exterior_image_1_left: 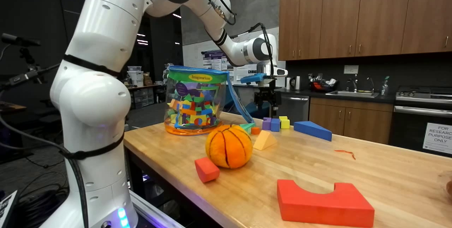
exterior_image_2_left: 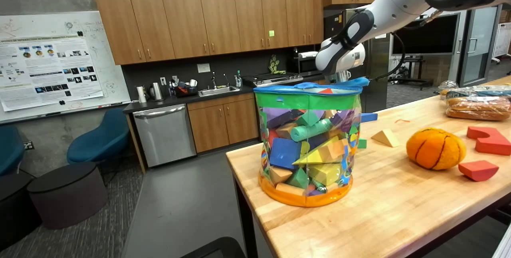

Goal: Put the purple and blue blocks in the toy bag

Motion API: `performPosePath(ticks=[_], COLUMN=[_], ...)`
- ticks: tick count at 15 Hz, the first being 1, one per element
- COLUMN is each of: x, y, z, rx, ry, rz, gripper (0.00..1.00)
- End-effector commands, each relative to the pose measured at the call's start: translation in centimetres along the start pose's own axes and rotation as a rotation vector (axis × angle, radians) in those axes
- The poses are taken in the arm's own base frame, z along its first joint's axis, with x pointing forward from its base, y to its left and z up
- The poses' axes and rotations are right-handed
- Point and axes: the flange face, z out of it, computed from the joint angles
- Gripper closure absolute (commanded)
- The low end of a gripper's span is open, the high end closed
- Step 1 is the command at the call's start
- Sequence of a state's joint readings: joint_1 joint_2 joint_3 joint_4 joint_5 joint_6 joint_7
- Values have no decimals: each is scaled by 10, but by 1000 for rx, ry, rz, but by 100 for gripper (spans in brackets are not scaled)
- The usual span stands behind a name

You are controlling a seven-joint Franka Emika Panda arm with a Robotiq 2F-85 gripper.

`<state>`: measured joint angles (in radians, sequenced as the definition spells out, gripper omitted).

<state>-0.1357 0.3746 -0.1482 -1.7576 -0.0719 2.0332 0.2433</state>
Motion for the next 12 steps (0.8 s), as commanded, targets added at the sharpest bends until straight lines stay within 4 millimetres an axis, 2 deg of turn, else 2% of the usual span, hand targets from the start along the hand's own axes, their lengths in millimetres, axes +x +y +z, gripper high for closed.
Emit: performPosePath(ticks=[1,7,12], x=[8,19,36], y=[-9,-11,-13], z=[6,32,62], rx=[3,-24,-77], ry=[1,4,42], rz=[11,35,67], gripper=[0,0,0])
